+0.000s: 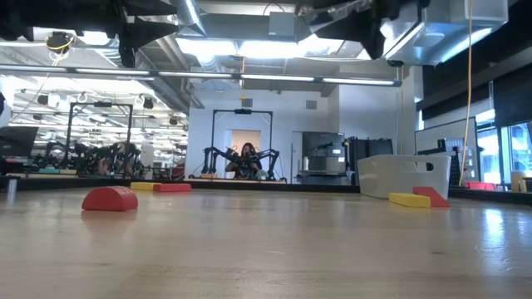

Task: Sort & place blocks by color
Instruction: Put the top left red block into the white bin

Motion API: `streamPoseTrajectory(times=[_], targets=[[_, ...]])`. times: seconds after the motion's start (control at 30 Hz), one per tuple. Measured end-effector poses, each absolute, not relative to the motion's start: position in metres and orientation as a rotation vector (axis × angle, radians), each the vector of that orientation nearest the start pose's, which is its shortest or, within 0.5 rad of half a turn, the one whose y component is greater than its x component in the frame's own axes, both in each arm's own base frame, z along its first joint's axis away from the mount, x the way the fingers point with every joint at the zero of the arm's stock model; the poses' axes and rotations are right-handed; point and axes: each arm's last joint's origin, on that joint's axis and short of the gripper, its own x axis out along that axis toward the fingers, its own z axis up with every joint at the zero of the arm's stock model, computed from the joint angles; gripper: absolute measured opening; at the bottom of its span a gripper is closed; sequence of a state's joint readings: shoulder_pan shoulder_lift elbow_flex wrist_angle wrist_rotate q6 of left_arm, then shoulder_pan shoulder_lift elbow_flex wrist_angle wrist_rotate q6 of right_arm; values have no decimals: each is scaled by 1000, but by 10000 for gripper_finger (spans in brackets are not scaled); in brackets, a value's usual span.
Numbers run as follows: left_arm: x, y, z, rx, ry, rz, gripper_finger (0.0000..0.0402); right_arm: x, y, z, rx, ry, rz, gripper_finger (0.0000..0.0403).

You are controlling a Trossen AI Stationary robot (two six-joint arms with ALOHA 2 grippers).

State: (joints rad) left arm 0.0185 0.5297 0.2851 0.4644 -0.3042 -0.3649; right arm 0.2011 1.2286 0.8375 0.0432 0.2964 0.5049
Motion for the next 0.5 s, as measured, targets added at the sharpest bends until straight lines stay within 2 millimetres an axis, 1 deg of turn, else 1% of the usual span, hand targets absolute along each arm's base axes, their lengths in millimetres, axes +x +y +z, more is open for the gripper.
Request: streamPoseTrajectory(times=[0.23, 0.5], targets=[[137, 11, 257, -392, -275, 277, 139, 281, 42, 274, 411, 277, -186, 217], [137, 11, 256, -392, -274, 277, 139, 285, 43, 276, 418, 231, -176, 217]])
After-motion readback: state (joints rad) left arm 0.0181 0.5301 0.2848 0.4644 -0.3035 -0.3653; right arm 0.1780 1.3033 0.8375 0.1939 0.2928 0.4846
